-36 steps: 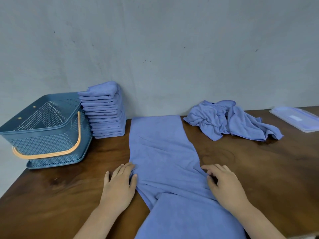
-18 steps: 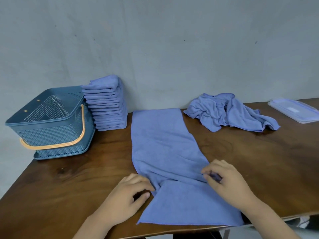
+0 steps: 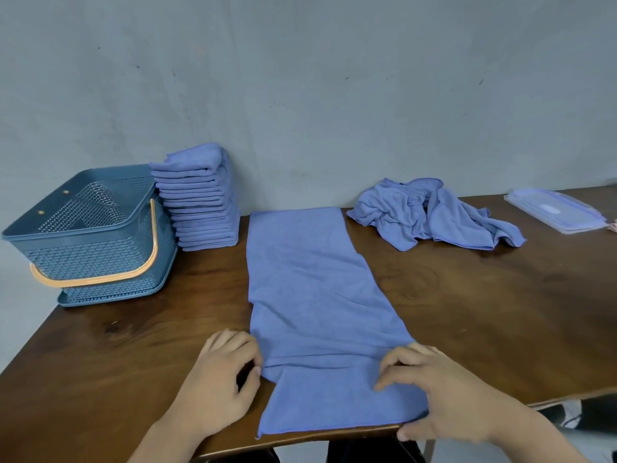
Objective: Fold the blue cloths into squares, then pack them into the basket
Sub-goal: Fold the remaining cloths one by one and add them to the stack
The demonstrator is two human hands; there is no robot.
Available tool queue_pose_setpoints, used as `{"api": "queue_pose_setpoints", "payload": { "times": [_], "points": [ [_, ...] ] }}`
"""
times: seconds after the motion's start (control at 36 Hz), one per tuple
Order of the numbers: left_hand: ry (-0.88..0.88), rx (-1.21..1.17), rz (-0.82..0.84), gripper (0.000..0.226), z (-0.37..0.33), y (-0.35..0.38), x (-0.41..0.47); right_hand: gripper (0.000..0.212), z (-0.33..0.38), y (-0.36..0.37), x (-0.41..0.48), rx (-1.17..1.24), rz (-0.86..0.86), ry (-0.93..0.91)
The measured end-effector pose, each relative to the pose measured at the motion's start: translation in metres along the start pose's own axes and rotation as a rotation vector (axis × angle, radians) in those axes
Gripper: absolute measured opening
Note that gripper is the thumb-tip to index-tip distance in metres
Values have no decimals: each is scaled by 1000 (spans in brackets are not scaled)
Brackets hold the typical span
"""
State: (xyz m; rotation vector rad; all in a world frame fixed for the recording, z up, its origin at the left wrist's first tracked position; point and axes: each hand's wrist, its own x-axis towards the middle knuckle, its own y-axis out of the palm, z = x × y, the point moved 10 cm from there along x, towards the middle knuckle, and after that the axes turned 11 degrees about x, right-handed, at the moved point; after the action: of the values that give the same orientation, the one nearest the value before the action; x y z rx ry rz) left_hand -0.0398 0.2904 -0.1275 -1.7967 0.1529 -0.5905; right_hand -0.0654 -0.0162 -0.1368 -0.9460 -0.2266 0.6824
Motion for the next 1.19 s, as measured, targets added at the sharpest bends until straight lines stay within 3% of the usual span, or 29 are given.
{"api": "queue_pose_setpoints", "payload": {
  "times": [0.08, 0.19, 0.36, 0.47, 0.56, 0.64, 0.81, 0.94, 1.06, 1.19],
  "points": [
    [94, -67, 9, 16, -17, -6, -2, 34, 7, -6, 0, 28, -32, -31],
    [224, -176, 159, 16, -38, -2, -9, 11, 13, -10, 7, -3, -105, -56],
    [213, -208, 203, 25, -39, -5, -9, 12, 12, -29, 18, 132, -210, 36],
    [215, -205, 233, 46, -40, -6, -13, 10, 4, -47, 21, 340, -341, 96],
    [220, -104, 295, 67, -43, 2, -14, 13, -3, -55, 22, 473, -424, 135],
    [230, 18, 291, 70, -48, 9, -15, 16, -11, -56, 27, 539, -450, 178],
    [269, 80, 98, 24, -58, 6, -6, 17, -11, -51, 43, 551, -387, 224],
    [215, -123, 111, 30, -59, -10, -5, 19, -7, -53, 50, 586, -294, 228],
    [111, -405, 183, 37, -41, -15, -4, 26, 6, -48, 51, 618, -83, 212],
    [84, -586, 228, 42, -35, -21, 4, 18, 15, -46, 62, 667, 33, 203]
  ]
}}
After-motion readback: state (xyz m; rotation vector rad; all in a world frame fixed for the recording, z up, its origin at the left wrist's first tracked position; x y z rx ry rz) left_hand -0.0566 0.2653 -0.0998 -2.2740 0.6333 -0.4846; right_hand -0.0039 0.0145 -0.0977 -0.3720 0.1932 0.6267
